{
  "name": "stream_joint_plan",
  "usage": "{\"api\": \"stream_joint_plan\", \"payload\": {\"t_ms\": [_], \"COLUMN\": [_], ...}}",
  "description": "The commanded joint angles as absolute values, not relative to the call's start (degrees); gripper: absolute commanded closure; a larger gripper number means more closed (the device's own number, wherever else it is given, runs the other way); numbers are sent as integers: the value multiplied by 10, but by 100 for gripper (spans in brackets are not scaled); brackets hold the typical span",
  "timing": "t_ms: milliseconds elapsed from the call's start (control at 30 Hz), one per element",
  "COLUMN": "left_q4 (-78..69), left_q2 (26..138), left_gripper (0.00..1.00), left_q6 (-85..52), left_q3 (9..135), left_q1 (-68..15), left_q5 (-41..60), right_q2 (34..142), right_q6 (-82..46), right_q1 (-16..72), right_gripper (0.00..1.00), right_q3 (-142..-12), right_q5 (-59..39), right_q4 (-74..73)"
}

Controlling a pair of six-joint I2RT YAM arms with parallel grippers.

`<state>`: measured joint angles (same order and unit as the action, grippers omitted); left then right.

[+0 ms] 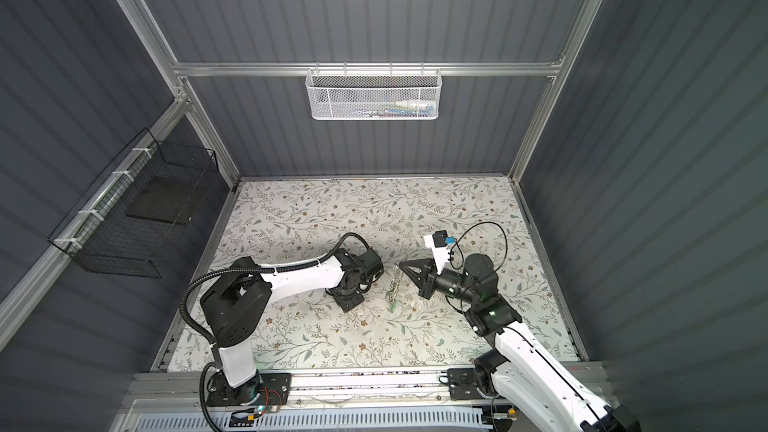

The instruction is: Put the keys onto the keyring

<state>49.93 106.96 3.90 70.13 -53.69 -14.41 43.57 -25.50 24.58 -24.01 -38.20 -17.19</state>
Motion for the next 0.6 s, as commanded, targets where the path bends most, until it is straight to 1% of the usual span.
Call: {"api": "stream_joint_plan", "payload": {"t_ms": [0,133,267,567], "left_q4": [522,515,477,274], "left_q2": [1052,1012,946,761], "left_gripper": [100,100,100,100], "left_q6": [34,23,8,-29], "left_q3": [715,722,717,617], "left_q1": [-540,-541,-541,-541], "left_q5": [-138,-129,-110,-62], "right_q2": [432,432,428,422], "right_q6": [-258,-258,-257,-256], "right_q1": [248,248,248,247], "right_gripper": [100,100,100,100], "right_q3": [-238,-237,-234,-232], "right_q5": [-390,-390,-384,-389], "right_q4": [-199,-200,-200,-218]}}
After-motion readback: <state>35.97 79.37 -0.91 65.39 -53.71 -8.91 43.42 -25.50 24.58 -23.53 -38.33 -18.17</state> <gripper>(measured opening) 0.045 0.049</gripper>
